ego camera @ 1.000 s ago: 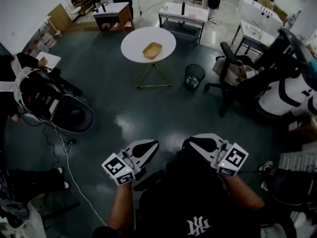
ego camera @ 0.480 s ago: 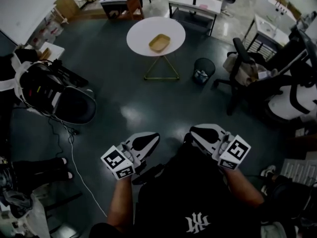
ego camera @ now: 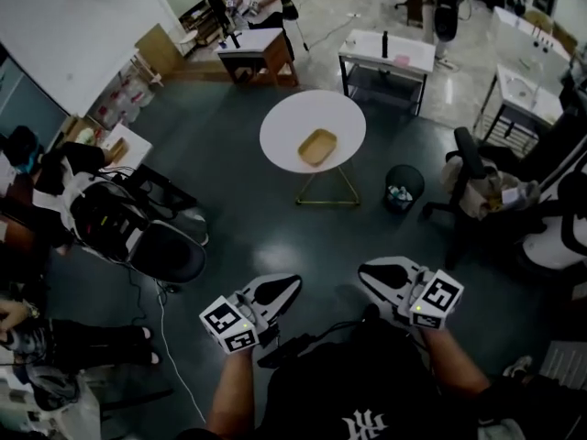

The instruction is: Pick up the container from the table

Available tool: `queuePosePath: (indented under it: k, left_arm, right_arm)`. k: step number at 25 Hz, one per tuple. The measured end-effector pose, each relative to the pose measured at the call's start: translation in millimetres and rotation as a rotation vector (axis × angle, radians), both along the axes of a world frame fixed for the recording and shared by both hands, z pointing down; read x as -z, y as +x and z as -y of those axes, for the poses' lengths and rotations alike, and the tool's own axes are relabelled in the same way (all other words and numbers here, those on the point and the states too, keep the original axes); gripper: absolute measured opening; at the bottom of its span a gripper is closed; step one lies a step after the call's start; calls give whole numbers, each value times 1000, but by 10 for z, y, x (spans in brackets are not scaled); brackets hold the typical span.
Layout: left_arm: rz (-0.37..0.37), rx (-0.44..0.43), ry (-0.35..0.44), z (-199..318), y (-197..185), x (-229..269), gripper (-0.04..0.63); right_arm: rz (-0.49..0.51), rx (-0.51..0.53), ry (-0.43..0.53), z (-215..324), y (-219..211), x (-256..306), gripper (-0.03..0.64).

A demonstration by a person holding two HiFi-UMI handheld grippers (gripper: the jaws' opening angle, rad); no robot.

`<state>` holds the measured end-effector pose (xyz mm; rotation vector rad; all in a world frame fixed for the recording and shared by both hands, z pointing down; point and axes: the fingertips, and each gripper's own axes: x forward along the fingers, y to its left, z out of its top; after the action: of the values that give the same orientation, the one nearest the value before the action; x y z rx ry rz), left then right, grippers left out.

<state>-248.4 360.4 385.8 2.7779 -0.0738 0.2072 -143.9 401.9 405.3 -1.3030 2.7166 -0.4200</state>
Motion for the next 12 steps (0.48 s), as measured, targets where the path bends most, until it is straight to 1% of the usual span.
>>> queuePosePath:
  k: [4, 7, 9, 12]
  left_arm:
    - [23, 11, 21, 233, 212, 43, 3]
    - [27, 6, 20, 358, 426, -10, 3]
    - [24, -4, 15, 400, 540, -38, 3]
    - [34, -11, -11, 434, 630, -133, 3]
  right_arm:
    - [13, 19, 19, 208, 193, 82, 46]
    - [17, 24, 0, 298, 360, -39, 46]
    - [14, 22, -13, 354, 461, -106, 46]
    - [27, 6, -29, 426, 579, -157, 46]
